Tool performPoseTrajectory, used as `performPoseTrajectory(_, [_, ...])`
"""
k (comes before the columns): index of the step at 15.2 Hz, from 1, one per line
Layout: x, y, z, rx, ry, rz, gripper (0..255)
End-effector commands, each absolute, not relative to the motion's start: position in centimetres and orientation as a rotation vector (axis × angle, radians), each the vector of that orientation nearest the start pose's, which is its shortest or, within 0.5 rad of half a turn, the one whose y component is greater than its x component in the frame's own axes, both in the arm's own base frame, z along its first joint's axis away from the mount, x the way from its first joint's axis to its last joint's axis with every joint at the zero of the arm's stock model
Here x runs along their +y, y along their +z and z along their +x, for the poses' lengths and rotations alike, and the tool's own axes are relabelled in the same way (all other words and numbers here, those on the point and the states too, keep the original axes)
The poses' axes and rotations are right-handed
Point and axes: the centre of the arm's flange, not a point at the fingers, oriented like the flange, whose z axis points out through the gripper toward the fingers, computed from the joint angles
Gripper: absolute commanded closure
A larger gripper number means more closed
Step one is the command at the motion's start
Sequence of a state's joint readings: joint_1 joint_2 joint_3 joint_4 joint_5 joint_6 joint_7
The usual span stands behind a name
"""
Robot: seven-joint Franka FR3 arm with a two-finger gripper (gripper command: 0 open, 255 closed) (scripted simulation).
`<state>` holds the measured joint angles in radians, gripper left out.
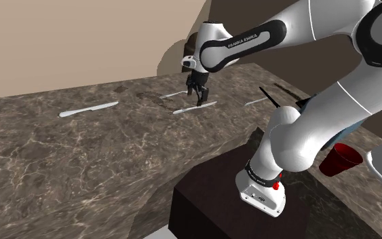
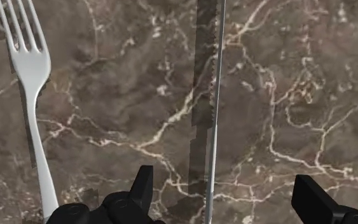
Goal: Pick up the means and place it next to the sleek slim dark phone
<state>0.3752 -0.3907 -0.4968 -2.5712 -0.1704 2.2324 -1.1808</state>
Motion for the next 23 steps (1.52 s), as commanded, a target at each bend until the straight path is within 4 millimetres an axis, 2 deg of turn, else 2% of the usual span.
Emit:
performPoseTrajectory(1, [-5.0,37.2,41.3,-1.765,-0.069,-2.566,0])
performPoseTrajectory(5, [-4.9,34.8,41.3,-1.765,-0.069,-2.566,0])
performPoseTrajectory(13, [-4.9,34.8,41.3,-1.765,-0.069,-2.566,0])
performPoseTrajectory(14, [-4.9,34.8,41.3,-1.765,-0.069,-2.566,255])
performPoseTrajectory(23, [-4.9,34.8,41.3,-1.765,-0.069,-2.566,255])
